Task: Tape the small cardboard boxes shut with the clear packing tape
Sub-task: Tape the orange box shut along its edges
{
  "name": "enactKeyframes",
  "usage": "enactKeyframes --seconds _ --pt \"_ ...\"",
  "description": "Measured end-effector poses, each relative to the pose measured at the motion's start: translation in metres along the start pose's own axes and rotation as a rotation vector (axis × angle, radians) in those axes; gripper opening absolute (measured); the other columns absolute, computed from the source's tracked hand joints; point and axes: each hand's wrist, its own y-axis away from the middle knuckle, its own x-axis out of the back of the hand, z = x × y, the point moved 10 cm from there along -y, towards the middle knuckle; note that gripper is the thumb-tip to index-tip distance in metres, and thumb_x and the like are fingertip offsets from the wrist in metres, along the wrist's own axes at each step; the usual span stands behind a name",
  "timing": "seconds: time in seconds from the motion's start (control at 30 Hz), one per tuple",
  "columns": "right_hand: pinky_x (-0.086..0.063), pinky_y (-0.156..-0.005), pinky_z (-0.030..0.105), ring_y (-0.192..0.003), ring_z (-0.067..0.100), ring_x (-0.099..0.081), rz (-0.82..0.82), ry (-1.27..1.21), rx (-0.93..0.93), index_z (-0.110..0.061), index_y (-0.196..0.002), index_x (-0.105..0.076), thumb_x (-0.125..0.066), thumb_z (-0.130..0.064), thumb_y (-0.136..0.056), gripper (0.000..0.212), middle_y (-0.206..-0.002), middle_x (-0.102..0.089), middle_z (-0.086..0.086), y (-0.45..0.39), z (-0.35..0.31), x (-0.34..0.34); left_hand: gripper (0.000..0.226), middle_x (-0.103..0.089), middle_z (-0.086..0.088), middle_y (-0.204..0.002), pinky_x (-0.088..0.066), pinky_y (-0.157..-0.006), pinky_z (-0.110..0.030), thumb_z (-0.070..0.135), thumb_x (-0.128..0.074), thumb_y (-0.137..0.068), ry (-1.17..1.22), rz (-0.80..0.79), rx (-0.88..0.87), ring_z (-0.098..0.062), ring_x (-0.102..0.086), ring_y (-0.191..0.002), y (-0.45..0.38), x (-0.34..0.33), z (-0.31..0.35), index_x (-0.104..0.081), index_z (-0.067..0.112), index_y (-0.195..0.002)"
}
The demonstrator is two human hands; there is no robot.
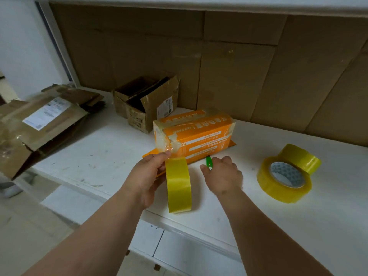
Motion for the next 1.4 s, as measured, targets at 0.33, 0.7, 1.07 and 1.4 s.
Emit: enactKeyframes --seconds 0.33,0.7,1.07,1.4 --pt "-0.048 -0.079 0.036 -0.093 0.026 -0.055 -0.053 -0.046 -0.007 -0.011 -0.103 -0.052 -0.041 -0.024 -0.096 0.018 -0.097 -0.051 0.005 -0.005 0.018 0.019 0.013 -0.066 -0.003 -0.086 -0.049 -0.081 -0.033 0.021 -0.067 -0.090 0.026 0.002 -0.031 -0.014 -0.063 -0.075 0.005 -0.002 0.005 -0.063 0.017 -0.101" --pt "-0.041 -0.060 0.021 -0.056 -0.004 -0.054 -0.131 -0.809 0.326 -0.030 -0.114 -0.059 -0.051 -0.023 -0.101 0.017 -0.075 -0.069 -0.005 0.037 -0.045 0.076 0.017 -0.071 0.004 -0.079 -0.046 -0.069 -0.028 0.024 -0.064 -0.092 0.027 -0.038 -0.016 -0.004 -0.068 -0.066 0.007 -0.004 0.003 -0.067 0.015 -0.106" --pt "-0.040 -0.059 0.022 -0.068 0.006 -0.055 -0.200 -0.779 0.316 -0.020 -0.081 -0.068 -0.078 -0.007 -0.075 0.018 -0.079 -0.065 -0.007 0.029 -0.077 0.076 0.004 -0.066 0.009 -0.070 -0.043 -0.071 -0.028 0.022 -0.063 -0.092 0.012 -0.037 -0.045 -0.006 -0.062 -0.068 0.009 -0.004 0.004 -0.065 0.019 -0.093" --pt "-0.048 -0.063 0.024 -0.083 0.008 -0.062 -0.205 -0.519 0.301 -0.016 -0.084 -0.076 -0.069 -0.017 -0.082 0.008 -0.086 -0.069 -0.011 0.019 -0.091 0.080 0.009 -0.068 0.010 -0.073 -0.043 -0.072 -0.028 0.025 -0.064 -0.091 0.018 -0.035 -0.063 -0.005 -0.062 -0.071 0.007 -0.006 0.003 -0.066 0.019 -0.098"
